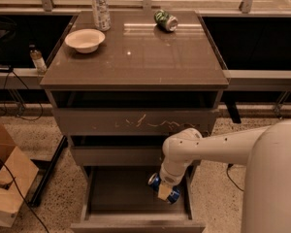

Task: Place pepsi can into bottom drawer

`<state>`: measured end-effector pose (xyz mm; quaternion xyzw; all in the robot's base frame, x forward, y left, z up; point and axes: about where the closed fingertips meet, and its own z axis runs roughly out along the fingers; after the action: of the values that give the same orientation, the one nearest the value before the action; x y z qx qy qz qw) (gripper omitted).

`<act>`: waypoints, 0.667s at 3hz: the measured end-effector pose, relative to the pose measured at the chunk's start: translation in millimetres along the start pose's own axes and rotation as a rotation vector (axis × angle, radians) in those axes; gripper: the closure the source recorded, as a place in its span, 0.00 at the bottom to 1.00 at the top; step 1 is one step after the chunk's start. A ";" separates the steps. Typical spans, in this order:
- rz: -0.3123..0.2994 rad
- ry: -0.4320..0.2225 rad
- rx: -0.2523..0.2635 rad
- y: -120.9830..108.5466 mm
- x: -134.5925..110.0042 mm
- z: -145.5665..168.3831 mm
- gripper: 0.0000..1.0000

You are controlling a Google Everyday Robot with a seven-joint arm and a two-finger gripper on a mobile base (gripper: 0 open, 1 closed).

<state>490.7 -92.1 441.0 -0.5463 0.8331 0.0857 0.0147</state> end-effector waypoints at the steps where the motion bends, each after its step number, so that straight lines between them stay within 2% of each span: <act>1: 0.004 -0.020 -0.034 1.4 -17.5 45.2 1.00; 2: 0.008 -0.010 -0.069 4.2 -29.4 85.6 1.00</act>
Offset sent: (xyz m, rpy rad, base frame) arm 0.0044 0.0640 -0.1231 0.0420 0.0965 0.0001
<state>492.8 -50.2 360.7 -0.5428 0.8317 0.1170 -0.0005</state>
